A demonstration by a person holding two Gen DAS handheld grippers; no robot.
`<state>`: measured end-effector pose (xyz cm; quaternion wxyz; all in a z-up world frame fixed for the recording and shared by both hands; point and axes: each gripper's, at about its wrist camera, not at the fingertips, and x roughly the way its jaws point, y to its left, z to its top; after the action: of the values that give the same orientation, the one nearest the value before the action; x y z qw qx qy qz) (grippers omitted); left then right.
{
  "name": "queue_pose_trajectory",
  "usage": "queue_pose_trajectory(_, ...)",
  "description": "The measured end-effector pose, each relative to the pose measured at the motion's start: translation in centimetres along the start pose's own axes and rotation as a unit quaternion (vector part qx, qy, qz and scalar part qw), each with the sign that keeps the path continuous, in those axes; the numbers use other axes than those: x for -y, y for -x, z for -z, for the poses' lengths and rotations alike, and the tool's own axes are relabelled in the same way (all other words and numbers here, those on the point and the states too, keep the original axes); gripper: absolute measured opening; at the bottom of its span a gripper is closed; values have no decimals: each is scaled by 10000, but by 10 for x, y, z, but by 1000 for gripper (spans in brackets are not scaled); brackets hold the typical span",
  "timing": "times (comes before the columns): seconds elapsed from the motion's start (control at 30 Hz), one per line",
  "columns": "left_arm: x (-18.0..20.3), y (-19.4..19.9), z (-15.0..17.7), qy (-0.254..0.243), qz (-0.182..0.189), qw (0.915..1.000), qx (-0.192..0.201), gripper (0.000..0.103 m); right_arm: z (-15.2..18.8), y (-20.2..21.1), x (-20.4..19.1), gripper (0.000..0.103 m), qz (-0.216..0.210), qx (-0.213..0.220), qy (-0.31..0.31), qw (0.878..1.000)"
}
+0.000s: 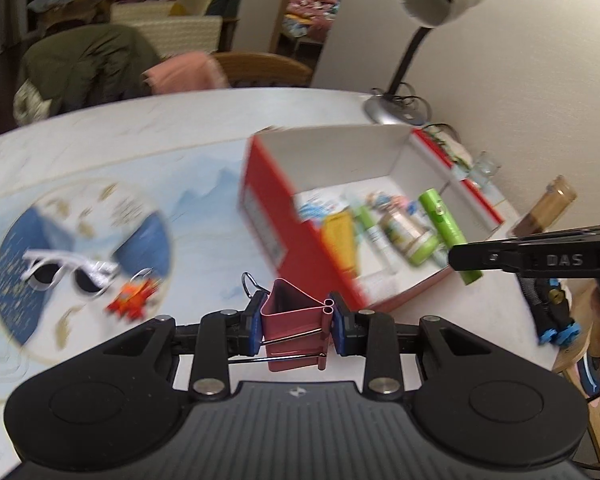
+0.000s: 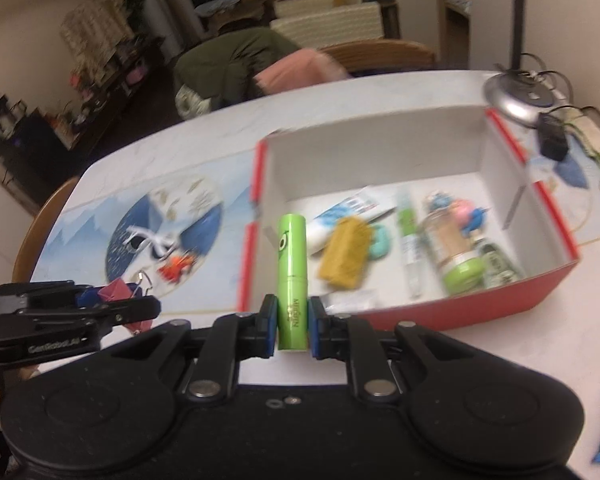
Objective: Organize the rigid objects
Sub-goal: 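Carry the binder clip and glue stick with both tools into the shoebox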
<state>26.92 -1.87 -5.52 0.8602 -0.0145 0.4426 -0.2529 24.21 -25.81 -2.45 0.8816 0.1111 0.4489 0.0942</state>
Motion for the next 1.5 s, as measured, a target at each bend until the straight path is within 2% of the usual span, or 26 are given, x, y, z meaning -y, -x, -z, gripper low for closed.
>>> queue_pose_trajectory(0.37,84,-45,-47,-453,147,9989,-7,32,-20,7,88,15,321,116,-277,9990)
queue_pose_trajectory(0.63,127,-93,-67,-686,104,9973,-254,32,-32,0,129,14,330,86,-325,9989)
queue_pose_trajectory(1.07,146,-162,-72,-825,-248,9924,-881,32,-40,-40,146,14,423,-359,53,9984)
queue_pose_trajectory(1.5,149,-195,-72,-892,-361,9874,-1260,32,-40,-59,147,14,544,-575,521,9955)
